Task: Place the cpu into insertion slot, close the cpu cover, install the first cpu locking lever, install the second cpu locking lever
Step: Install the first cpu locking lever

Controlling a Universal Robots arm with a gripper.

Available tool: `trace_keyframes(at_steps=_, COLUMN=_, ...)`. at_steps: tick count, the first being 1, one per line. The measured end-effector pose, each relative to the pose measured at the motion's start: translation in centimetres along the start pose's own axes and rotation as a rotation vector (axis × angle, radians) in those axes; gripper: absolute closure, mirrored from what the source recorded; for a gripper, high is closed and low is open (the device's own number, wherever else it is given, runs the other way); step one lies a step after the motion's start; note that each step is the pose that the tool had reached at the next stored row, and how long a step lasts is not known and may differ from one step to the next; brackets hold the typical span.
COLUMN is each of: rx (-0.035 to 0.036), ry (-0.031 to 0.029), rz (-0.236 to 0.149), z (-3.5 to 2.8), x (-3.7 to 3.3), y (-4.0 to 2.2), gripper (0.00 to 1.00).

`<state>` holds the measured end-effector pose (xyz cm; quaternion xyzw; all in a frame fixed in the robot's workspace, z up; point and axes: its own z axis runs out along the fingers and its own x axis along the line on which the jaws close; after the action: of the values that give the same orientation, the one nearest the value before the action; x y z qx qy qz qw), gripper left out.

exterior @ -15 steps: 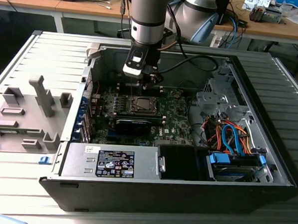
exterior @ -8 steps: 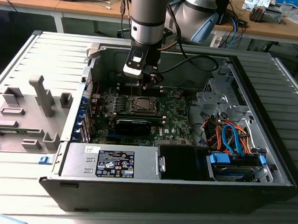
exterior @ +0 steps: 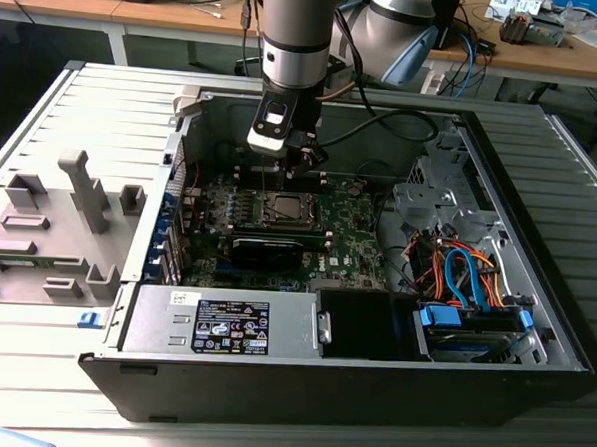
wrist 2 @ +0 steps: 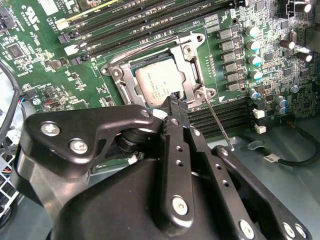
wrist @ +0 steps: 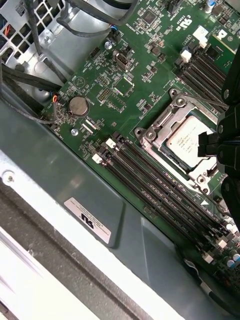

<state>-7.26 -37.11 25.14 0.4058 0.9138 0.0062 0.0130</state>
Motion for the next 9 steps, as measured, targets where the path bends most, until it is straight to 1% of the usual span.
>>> trace_keyframes(at_steps=9, rx=-0.0001, ry=0.0001, rz=-0.006, z=0.00, x=0.00, y=0.00, gripper=0.89)
